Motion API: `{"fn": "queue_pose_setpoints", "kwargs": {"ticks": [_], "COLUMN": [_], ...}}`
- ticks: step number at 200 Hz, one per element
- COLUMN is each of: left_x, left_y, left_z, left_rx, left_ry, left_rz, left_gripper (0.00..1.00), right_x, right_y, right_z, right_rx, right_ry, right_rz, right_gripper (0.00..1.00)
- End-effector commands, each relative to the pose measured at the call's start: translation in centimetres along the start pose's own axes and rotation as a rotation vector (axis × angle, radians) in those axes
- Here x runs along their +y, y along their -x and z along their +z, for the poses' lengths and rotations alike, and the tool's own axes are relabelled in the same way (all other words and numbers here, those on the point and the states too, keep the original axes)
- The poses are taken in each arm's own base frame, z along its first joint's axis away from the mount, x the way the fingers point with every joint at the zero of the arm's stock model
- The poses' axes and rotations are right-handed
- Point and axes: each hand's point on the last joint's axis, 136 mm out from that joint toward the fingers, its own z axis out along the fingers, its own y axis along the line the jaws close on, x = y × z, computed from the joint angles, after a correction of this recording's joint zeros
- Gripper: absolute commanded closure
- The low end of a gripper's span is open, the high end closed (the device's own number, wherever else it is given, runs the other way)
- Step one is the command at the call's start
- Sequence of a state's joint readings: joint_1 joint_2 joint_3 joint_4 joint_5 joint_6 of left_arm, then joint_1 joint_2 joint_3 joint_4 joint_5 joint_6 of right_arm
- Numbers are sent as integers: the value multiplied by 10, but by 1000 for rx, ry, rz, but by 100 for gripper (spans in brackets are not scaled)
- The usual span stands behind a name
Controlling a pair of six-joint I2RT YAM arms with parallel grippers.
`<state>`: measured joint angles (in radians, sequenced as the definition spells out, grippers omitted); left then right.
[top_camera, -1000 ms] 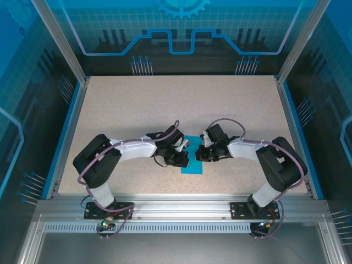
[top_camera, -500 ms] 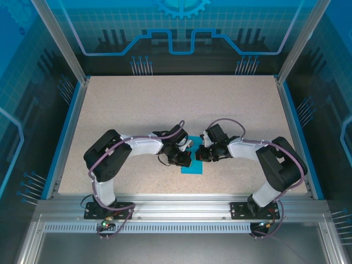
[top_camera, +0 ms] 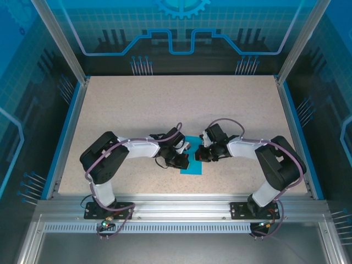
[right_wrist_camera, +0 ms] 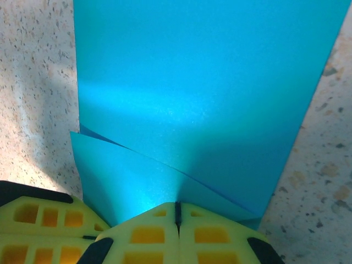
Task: Fold a paper plane with a square sheet of paper (fold left side to right side)
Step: Fold the triangle a second time at the center of the table, then turn over the paper at the center of the table.
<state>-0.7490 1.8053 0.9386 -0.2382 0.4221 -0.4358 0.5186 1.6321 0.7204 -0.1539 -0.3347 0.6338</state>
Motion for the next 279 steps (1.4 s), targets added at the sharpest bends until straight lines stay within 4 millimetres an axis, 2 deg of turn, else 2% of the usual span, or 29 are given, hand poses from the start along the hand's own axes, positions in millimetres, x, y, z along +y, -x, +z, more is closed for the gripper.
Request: {"fn": "queue_pose_setpoints", "kwargs": {"ticks": [1,32,55,96,109,126,145,169,183,219,279], "left_x": [23,27,27,12,9,5,0,-2,-4,0,6], "left_y": [-36,-47,-50,-37,-27,-13,5,25,36,54,64], "left_z": [-2,-9,-16,-38,-47,-57,-62,-60,-57,-42,-26], "left_rx": [85,83,71,5,-28,-75,-121,-161,-168,-163,-143], "left_ry": [81,95,96,38,25,14,-11,-24,-31,-17,-5], "left_rz": [-49,-57,-57,-30,-25,-16,-7,0,8,12,11], "left_gripper": [98,98,97,94,90,75,66,52,49,49,65], "right_x": [-33,-32,-24,2,8,11,9,2,-1,-2,-3], "right_y": [-18,-16,-10,12,18,23,24,20,15,2,-19], "right_z": [6,7,3,-18,-27,-41,-54,-67,-73,-87,-90], "right_rx": [71,72,52,-38,-78,-132,-180,-227,-250,-290,-289], "right_ry": [-112,-105,-79,-15,-11,-24,-42,-51,-48,-14,40], "right_rz": [50,48,34,-22,-41,-65,-76,-76,-77,-74,-66], "right_gripper": [100,100,100,99,94,83,72,59,53,35,24]}}
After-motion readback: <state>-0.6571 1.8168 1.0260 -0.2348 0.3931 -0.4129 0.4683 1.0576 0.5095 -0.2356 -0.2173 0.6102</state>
